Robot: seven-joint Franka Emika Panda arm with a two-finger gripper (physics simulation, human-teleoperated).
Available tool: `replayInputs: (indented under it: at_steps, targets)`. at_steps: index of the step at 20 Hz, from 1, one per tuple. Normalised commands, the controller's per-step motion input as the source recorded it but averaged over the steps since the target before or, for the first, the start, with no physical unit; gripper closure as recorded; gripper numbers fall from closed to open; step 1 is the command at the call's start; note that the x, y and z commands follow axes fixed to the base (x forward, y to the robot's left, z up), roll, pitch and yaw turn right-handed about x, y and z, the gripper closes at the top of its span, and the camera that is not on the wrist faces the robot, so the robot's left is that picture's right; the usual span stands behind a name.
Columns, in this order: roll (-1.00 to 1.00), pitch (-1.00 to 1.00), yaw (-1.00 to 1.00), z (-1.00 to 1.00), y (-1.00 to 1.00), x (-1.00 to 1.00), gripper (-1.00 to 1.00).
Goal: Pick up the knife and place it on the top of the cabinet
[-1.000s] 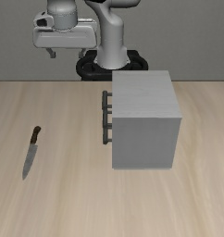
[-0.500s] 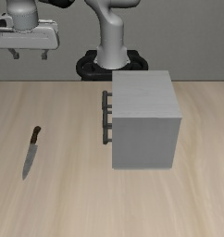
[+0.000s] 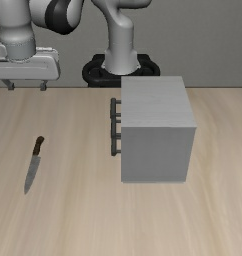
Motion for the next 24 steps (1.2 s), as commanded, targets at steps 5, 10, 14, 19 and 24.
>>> replayInputs:
  at_steps: [5,10,14,19,24]
  targets:
    - [0.0,0.0,0.0,-1.0,0.0,0.0,-1.0]
    - [0.0,0.0,0.0,-1.0,0.0,0.0,-1.0]
    - [0.0,0.0,0.0,-1.0,0.0,0.0,-1.0]
    - [0.0,0.0,0.0,-0.8,0.0,0.0,1.0]
    - [0.0,0.0,0.0,0.0,0.0,0.0,1.0]
